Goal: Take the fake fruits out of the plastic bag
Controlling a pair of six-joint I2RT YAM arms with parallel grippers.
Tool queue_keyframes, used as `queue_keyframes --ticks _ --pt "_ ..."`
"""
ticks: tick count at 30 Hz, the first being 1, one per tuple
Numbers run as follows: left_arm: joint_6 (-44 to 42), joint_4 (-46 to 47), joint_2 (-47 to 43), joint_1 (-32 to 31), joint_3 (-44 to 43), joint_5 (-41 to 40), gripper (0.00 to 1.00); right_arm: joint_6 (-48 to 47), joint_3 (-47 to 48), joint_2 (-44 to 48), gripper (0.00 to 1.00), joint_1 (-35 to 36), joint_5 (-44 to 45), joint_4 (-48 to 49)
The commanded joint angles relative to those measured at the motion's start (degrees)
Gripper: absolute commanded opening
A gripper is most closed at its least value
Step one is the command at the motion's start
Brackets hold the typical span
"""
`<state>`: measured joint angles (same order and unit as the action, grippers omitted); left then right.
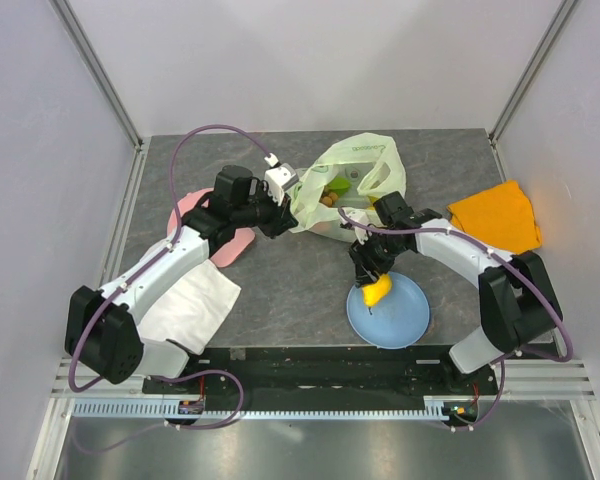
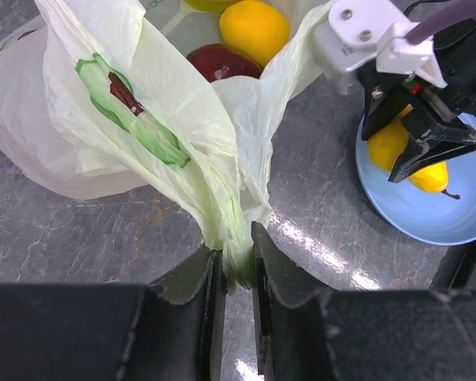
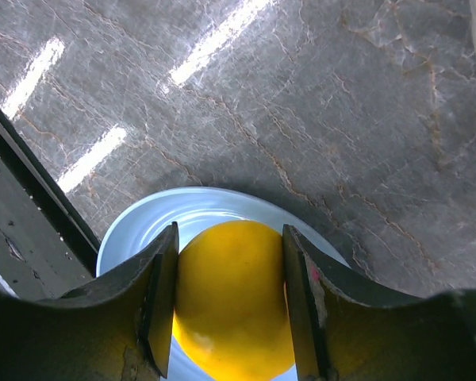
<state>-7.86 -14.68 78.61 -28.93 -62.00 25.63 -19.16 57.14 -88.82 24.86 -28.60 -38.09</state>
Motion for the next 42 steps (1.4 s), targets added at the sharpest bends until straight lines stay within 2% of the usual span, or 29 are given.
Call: queue_keyframes --ticks 1,4,7,8,9,10,12,15,16,18,19,20,22,23,25,26,29,33,36,39,42 --pt "-1.99 0.79 0.41 0.45 -2.25 -0.14 0.24 1.14 2.79 -0.92 0.19 1.06 -1.28 1.61" --pt "-1.72 0.88 0.67 0.36 -2.16 0.04 0.24 1.75 2.97 -1.45 0.27 2.38 -1.46 1.96" --pt "-1.46 1.05 0.84 0.45 -1.99 0.12 0.24 1.4 4.37 -2.67 0.46 3.09 -4.26 1.26" --pt "-1.46 1.05 0.93 0.45 -1.99 0.3 0.24 1.23 4.9 -3.03 0.68 3.17 -6.1 0.22" --pt "-1.37 1.14 0.93 0.45 -1.9 0.47 0.24 0.27 5.69 -3.55 0.87 3.17 -6.73 -0.84" --pt "-1.37 1.14 1.02 0.45 -1.99 0.74 0.24 0.0 7.7 -3.73 0.98 3.09 -6.65 -1.89" --pt "-1.2 1.14 1.19 0.36 -1.9 0.91 0.24 -2.53 11.3 -4.43 0.98 3.09 -5.24 -7.85" --pt "-0.76 1.14 1.02 0.45 -1.38 1.09 0.24 -4.57 23.33 -4.96 0.98 1.16 -7.59 -18.41" --pt "-0.76 1.05 0.85 0.45 -1.11 1.18 0.24 -4.57 31.02 -5.05 0.98 0.2 -9.7 -20.25" --pt "-0.41 0.7 0.49 0.45 -0.15 1.62 0.17 -4.4 39.14 -6.62 0.98 -2.79 -14.01 -24.48" --pt "-0.4 0.53 0.06 0.45 0.29 1.88 0.12 -3.18 46.75 -7.68 0.98 -3.41 -17.25 -25.36" --pt "-0.32 0.09 -0.12 0.45 0.73 2.58 0.04 -2.21 50.05 -8.91 0.98 -4.03 -17.97 -26.07" --pt "0.38 -0.17 -0.73 0.45 2.23 3.29 0.01 -1.24 54.98 -12.42 0.93 -3.95 -17.72 -25.2" --pt "0.73 -0.18 -1.0 0.45 2.75 3.81 0.02 0.59 54.83 -13.39 0.85 -4.03 -17.11 -22.06" --pt "1.96 -0.18 -1.35 0.36 3.99 3.99 0.01 2.1 52.64 -16.03 0.76 -3.94 -15.62 -18.44" --pt "2.49 -0.18 -1.87 0.45 4.25 3.9 0.02 2.02 52.46 -18.21 0.68 -3.77 -15.78 -16.86" --pt "4.6 -0.7 -2.58 0.63 4.17 3.47 0.02 -0.17 52.72 -21.82 0.57 -2.46 -14.3 -16.93" --pt "9.16 -2.46 -3.28 1.94 3.2 8.82 0.02 3.31 51.32 -24.21 0.48 -1.75 -7.89 -12.73" --pt "11.19 -3.87 -4.86 2.38 3.11 9.62 0.02 6.4 51.31 -25.96 0.43 -1.75 -2.02 -8.86" --pt "11.02 -5.01 -6.09 2.74 3.2 8.57 0.02 8.35 52.28 -28.69 0.42 -1.4 5.28 -7.27" --pt "10.23 -5.45 -5.92 3.35 3.2 7.33 0.01 8.26 53.68 -32.11 0.45 -0.96 6.54 -7.62"
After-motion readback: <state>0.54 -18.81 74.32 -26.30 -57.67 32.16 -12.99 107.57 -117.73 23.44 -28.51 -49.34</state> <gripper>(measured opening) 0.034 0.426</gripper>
